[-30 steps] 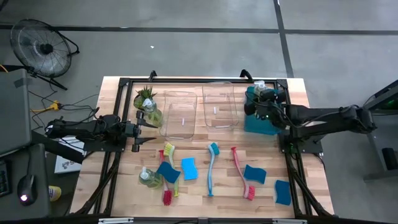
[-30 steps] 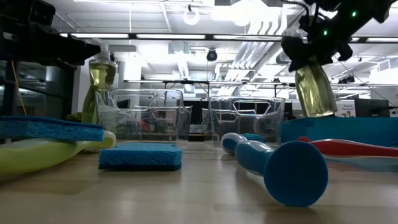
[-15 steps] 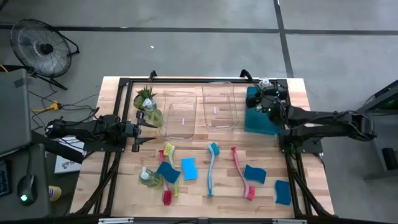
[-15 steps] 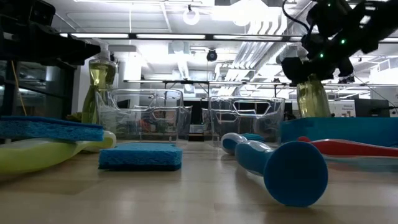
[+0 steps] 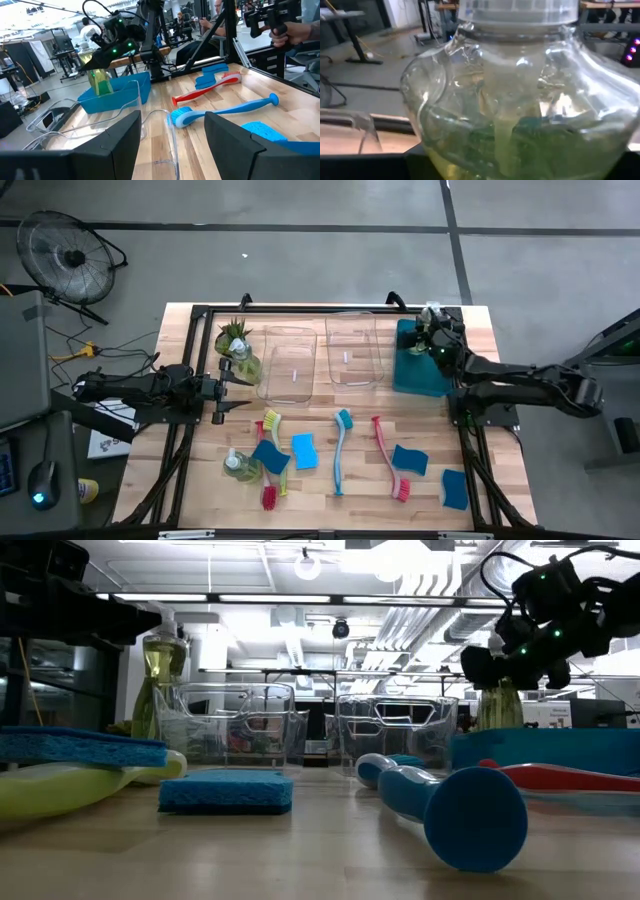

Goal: Pick & Place Kitchen Sink Supplies
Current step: Put the bottom right green dishwashing liquid dispenser into the blue bin

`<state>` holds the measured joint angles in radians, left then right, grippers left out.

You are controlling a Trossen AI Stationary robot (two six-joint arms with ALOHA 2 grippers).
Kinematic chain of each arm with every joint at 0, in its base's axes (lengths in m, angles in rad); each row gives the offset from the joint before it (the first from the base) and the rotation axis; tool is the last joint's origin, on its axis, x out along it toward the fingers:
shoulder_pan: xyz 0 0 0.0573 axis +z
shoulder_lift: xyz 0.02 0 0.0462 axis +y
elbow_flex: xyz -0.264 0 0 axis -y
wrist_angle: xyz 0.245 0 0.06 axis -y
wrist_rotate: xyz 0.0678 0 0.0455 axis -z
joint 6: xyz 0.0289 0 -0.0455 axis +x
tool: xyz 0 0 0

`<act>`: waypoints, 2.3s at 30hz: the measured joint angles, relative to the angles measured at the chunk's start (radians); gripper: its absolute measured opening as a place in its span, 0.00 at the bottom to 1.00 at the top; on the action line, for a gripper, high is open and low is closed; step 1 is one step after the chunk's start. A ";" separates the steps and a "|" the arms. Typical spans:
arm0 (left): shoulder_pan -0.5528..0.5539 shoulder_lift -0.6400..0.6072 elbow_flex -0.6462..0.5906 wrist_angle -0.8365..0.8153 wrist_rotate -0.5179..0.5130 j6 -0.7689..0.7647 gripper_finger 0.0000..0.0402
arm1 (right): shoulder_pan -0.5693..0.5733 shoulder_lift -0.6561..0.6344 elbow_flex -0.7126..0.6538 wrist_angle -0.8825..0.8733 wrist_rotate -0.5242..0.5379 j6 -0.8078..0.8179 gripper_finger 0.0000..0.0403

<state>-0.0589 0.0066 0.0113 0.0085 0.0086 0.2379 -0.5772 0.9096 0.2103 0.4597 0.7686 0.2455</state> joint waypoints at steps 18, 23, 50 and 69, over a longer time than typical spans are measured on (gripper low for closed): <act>0.000 0.000 0.000 0.000 0.000 0.000 0.53 | -0.138 0.058 -0.006 0.084 -0.381 -0.176 0.44; 0.000 0.000 0.000 0.000 0.000 0.000 0.53 | -0.153 0.103 -0.006 0.113 -0.397 -0.178 0.44; 0.000 0.000 0.000 0.000 0.000 0.000 0.53 | -0.162 0.145 -0.006 0.130 -0.446 -0.147 0.56; 0.000 0.000 0.000 0.000 0.000 0.000 0.53 | -0.162 0.143 -0.005 0.121 -0.463 -0.141 0.67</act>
<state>-0.0586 0.0063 0.0109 0.0082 0.0086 0.2382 -0.7387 1.0531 0.2050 0.5804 0.3060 0.1043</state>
